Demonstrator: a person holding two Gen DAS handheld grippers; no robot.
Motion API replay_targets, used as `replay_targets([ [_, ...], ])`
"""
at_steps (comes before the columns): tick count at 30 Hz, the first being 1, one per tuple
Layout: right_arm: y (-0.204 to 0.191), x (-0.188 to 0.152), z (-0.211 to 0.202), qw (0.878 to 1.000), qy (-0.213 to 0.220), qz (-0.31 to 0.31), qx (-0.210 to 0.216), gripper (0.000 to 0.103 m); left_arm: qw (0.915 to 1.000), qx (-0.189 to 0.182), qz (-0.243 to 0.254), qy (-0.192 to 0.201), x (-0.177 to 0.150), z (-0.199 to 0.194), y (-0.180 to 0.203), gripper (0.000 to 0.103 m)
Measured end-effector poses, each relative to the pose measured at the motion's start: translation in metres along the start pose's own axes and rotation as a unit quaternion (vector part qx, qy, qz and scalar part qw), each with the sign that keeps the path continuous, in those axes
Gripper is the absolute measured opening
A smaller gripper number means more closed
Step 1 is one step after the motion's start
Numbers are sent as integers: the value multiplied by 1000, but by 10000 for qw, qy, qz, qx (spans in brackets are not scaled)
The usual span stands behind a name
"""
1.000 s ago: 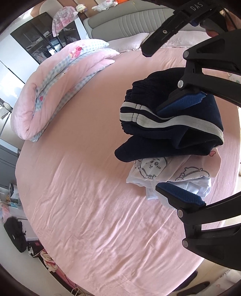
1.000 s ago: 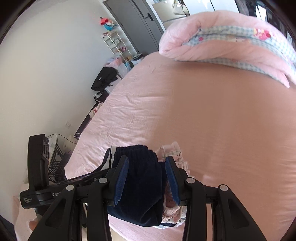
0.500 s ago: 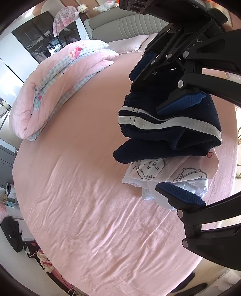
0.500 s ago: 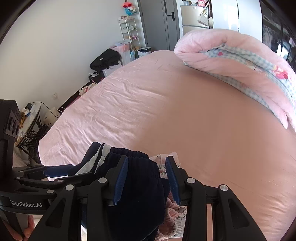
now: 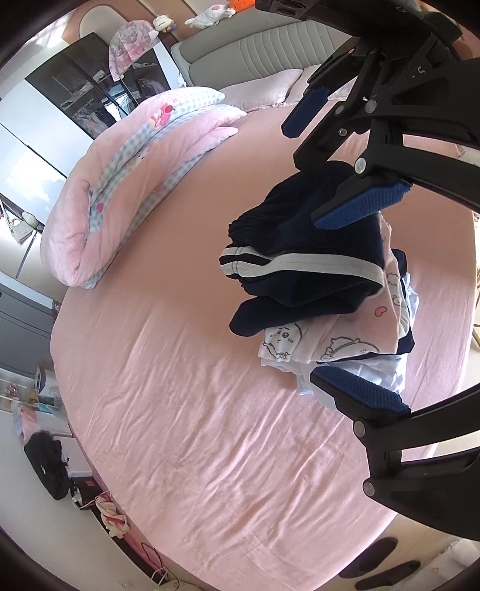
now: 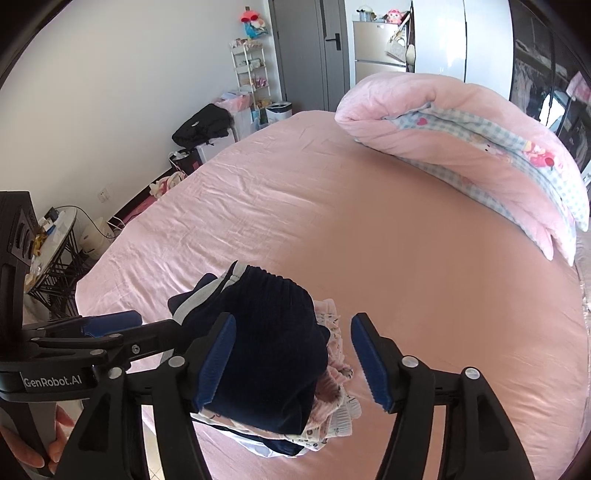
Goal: Fold clothes
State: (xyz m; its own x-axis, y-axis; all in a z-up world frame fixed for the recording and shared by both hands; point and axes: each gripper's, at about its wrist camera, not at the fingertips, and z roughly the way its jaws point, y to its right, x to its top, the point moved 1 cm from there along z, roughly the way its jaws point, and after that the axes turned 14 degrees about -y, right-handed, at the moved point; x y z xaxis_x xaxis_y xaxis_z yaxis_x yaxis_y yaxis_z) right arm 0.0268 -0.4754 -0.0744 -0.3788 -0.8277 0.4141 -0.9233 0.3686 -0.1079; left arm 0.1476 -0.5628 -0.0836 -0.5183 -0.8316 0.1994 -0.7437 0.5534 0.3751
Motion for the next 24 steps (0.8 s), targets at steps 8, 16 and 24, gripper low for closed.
replay_targets([
  [8,19,-14,81,9893,-1283,295,635,71,9948,578,-102,-831,4,68,-23,79],
  [16,28,-31,85,9859,-1532,326,585,71,9931,115,-333,-1116,-14,96,-42,92],
  [24,50,51,54,9942,-441,481,861,84,9914,-78,-478,-1216,-16,103,-55,98],
])
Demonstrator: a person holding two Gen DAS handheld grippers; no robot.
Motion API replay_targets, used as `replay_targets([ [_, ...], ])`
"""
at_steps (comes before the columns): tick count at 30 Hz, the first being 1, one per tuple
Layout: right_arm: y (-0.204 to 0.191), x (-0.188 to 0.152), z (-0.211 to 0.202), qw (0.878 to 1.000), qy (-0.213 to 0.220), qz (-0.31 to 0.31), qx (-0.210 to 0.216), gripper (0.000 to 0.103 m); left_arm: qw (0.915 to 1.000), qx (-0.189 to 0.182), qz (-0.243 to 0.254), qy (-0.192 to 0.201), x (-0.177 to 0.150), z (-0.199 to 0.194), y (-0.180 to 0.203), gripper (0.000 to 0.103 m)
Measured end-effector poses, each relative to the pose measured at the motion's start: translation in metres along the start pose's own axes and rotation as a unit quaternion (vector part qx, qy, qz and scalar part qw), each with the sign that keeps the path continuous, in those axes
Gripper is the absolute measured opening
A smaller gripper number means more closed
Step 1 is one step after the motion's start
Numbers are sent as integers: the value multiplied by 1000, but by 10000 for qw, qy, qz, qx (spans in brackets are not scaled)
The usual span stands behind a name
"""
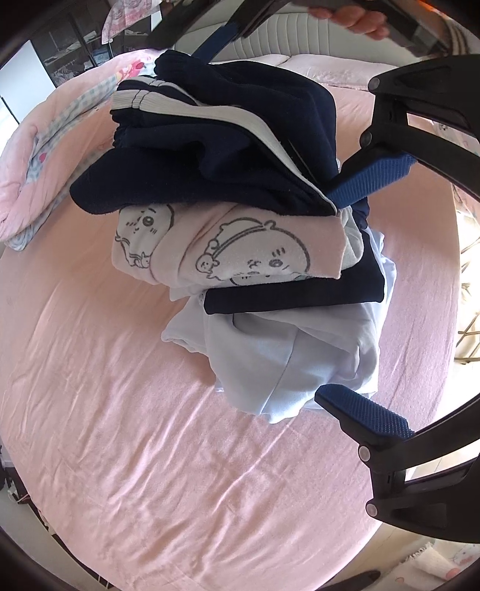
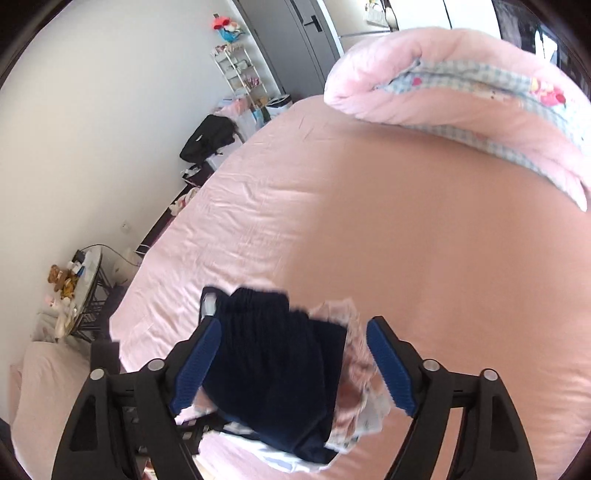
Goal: Fold clothes
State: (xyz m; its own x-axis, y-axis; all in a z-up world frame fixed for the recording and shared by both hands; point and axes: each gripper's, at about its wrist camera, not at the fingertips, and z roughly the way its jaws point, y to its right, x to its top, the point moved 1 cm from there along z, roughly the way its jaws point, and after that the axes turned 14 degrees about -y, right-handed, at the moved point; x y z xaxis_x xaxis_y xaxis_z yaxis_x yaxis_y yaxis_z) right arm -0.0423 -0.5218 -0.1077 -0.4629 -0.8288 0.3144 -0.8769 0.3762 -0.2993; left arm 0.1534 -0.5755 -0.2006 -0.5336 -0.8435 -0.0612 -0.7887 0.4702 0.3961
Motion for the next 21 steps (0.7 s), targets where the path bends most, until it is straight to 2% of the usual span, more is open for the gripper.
replay_targets([
  [2,0,17,39,9977,-675,-78,-15,84,10000,14,-34,-54,-1,3,-3,98],
  [4,5,21,64,9958,-898,-10,152,84,10000,-45,-33,-66,-1,5,-6,100],
  [6,15,18,78,9902,-1093,357,796,84,9999,-71,-74,-96,-2,6,-10,100],
  [8,21,7,92,9778,-1342,835,1377,84,9999,0,-42,-100,-4,4,-12,100],
  [11,15,-4,97,9793,-1284,833,1321,84,9999,56,44,-89,-7,1,-7,100],
  [15,14,-1,96,9784,-1415,838,1252,84,9993,350,132,19,-14,-13,3,99],
  [21,15,-8,98,9752,-1596,968,1193,84,9985,250,143,473,-21,-57,10,99],
])
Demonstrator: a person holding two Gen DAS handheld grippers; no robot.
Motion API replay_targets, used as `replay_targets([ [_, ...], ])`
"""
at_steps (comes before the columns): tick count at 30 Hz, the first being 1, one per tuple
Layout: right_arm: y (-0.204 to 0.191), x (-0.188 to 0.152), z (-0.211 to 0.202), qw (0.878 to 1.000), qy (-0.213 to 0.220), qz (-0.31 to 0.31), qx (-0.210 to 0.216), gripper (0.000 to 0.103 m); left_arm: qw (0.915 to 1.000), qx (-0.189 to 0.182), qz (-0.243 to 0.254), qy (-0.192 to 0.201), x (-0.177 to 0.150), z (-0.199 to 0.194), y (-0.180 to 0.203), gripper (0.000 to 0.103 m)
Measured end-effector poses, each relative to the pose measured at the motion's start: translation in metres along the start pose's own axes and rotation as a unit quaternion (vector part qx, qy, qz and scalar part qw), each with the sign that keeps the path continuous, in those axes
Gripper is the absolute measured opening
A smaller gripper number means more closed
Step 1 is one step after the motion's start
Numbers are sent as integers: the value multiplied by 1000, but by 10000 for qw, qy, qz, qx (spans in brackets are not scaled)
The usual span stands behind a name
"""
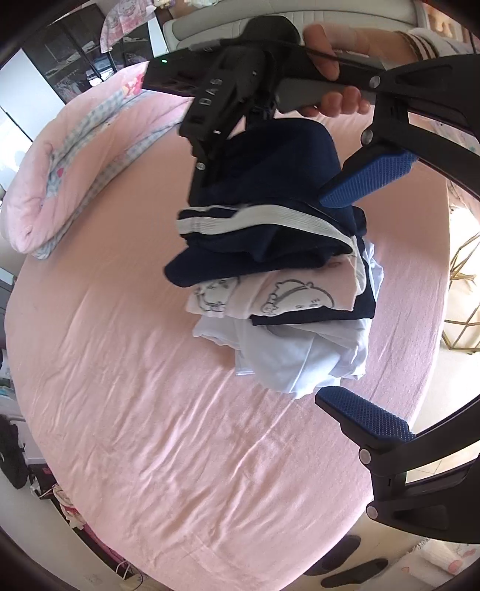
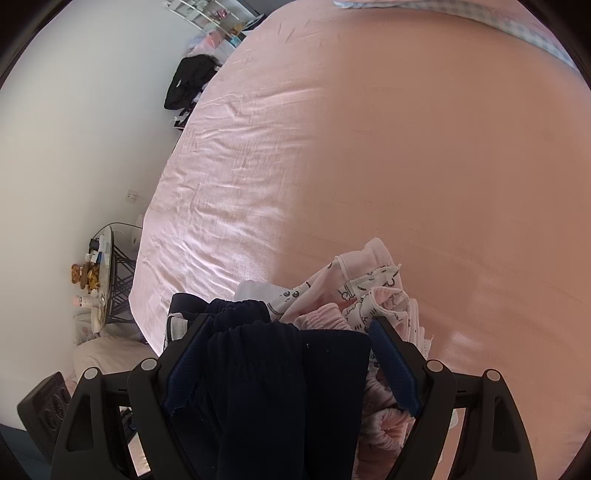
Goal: Fold clothes
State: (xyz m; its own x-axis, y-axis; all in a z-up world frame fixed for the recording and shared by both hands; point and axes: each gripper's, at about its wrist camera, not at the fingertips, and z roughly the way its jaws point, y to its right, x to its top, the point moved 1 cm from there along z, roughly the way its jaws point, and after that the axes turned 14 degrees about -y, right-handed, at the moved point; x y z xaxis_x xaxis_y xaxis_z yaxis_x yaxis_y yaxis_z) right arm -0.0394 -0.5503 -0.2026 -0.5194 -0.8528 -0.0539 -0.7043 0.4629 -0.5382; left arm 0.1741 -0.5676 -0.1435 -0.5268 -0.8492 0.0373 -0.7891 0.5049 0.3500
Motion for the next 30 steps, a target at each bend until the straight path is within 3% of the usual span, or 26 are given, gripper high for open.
replay_targets([
  [5,3,-22,-2,9997,-137,80,165,85,9997,140,-9,185,7,-16,3,99],
  [13,-13,-66,3,9999,88,-127,-27,86,9985,538,79,-114,-11,10,0,99],
  [15,-10,-70,4,9999,154,-22,39,86,9991,403,-19,-89,-13,11,-7,99],
  [21,-7,-62,-3,9983,-288,-151,490,89,9996,11,-267,-120,-11,19,-22,103],
  [25,3,-57,-22,9969,-28,-238,746,89,9994,-20,-324,-81,-7,21,-22,103],
  [27,22,-53,-31,9941,147,-1,1072,89,9994,24,-325,-69,-4,21,-22,103],
  [30,62,-44,-36,9903,285,585,1229,89,9994,29,-325,-80,-1,20,-22,103],
])
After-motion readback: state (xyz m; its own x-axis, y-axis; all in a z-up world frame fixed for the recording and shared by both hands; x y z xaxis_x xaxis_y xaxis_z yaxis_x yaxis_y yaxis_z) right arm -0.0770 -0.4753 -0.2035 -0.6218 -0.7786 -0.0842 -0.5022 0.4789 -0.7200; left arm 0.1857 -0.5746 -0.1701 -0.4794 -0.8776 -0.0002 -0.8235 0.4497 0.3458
